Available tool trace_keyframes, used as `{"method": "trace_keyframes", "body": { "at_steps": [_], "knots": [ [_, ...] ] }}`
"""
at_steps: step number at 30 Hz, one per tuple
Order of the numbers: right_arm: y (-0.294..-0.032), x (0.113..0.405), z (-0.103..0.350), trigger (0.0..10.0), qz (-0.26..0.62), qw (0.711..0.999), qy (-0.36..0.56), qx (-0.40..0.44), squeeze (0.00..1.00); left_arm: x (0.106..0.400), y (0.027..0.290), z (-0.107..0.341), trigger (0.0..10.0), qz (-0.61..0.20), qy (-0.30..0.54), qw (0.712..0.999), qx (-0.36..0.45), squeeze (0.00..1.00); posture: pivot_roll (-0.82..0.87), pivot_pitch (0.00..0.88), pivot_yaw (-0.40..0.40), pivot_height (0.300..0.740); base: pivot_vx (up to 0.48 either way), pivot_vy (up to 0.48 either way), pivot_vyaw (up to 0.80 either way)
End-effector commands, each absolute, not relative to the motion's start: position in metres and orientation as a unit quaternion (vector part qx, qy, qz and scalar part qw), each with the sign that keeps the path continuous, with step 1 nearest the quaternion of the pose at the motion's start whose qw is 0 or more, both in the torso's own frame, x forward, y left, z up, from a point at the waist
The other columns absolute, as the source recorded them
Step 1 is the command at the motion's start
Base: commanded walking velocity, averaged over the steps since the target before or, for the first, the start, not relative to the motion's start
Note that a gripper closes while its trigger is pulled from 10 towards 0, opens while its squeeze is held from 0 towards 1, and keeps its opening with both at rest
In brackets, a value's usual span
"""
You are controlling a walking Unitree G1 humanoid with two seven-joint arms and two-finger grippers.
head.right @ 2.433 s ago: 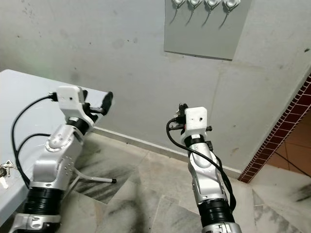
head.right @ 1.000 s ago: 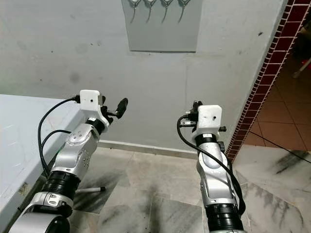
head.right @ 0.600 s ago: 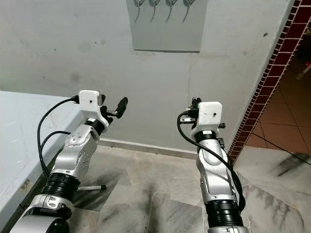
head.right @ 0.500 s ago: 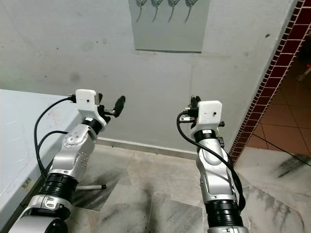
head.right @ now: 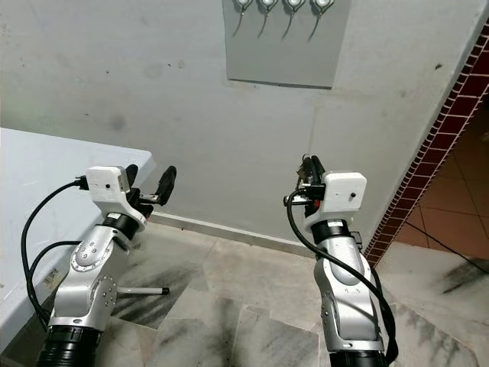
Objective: Hang keys on a hook
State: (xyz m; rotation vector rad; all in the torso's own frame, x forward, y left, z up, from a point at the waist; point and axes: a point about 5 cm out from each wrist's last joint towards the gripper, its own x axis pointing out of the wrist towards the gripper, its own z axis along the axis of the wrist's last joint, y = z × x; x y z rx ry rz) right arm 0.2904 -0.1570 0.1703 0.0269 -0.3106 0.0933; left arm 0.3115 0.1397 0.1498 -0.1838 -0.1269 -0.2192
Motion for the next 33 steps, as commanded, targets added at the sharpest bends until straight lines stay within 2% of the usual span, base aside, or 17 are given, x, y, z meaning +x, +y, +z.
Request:
{"method": "trace_keyframes", "body": {
  "at_steps": [1,15,22,33],
  "knots": [
    [-0.154,0.29,0.185,10.0,0.051,0.983,-0.177,0.022,0.0,0.313,0.142,0.164,10.0,-0.108,-0.081,0.987,-0.081,0.0,-0.07,0.0,-0.007,0.74,0.0,0.0,0.0],
    [-0.15,0.284,0.19,10.0,0.068,0.981,-0.183,0.023,0.0,0.305,0.142,0.17,10.0,-0.107,-0.081,0.986,-0.094,0.0,-0.08,0.0,0.0,0.74,0.0,0.0,0.0],
    [-0.146,0.285,0.194,10.0,0.071,0.979,-0.188,0.025,0.0,0.307,0.142,0.173,10.0,-0.109,-0.08,0.986,-0.093,0.0,-0.08,0.0,0.006,0.74,0.301,0.0,0.0],
    [-0.143,0.282,0.191,10.0,0.071,0.981,-0.181,0.029,0.0,0.305,0.139,0.174,10.0,-0.119,-0.077,0.986,-0.092,0.0,-0.08,0.0,0.009,0.74,0.469,0.0,0.0]
  ]
}}
